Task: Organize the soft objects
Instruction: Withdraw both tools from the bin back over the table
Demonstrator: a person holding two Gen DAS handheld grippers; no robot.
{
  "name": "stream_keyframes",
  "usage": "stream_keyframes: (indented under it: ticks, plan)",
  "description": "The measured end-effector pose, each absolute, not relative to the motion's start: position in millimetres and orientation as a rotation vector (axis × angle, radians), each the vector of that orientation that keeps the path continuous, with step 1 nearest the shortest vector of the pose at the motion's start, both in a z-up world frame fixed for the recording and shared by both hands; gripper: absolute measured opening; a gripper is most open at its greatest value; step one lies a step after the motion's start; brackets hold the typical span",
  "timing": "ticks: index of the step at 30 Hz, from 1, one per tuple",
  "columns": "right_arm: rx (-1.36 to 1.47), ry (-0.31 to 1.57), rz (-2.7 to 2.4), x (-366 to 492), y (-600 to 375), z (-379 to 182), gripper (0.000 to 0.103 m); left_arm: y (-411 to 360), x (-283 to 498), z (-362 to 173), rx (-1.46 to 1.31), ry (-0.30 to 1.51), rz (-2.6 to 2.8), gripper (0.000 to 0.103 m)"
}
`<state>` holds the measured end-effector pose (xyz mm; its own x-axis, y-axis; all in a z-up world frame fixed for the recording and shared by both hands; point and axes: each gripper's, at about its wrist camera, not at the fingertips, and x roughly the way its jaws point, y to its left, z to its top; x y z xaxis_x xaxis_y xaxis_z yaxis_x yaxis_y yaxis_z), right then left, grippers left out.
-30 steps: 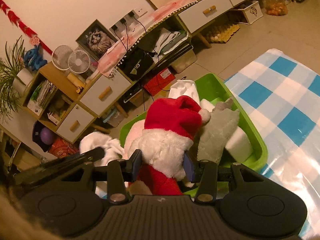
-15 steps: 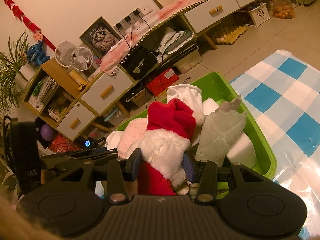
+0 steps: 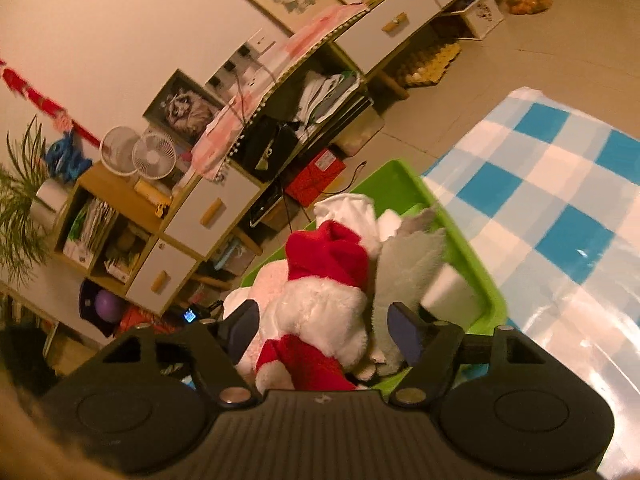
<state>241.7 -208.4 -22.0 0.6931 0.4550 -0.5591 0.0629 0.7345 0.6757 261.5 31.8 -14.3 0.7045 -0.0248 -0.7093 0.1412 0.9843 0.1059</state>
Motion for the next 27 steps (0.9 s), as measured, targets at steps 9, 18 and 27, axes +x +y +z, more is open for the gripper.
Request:
stream_keyframes:
  ticks: [9,18,27]
  plan:
    - [0.734,0.81,0.167,207,-234,-14,0.055,54,210,-6,0.082,0.795,-0.028,0.082]
    - [0.697,0.853,0.16,167,-236,-15,0.058,58,153,-2,0.031,0.774,-0.025,0.086]
    - [0.636,0.901,0.174,130,-232,-19,0.062,63,91,-18,-0.054,0.754,0.019,0.094]
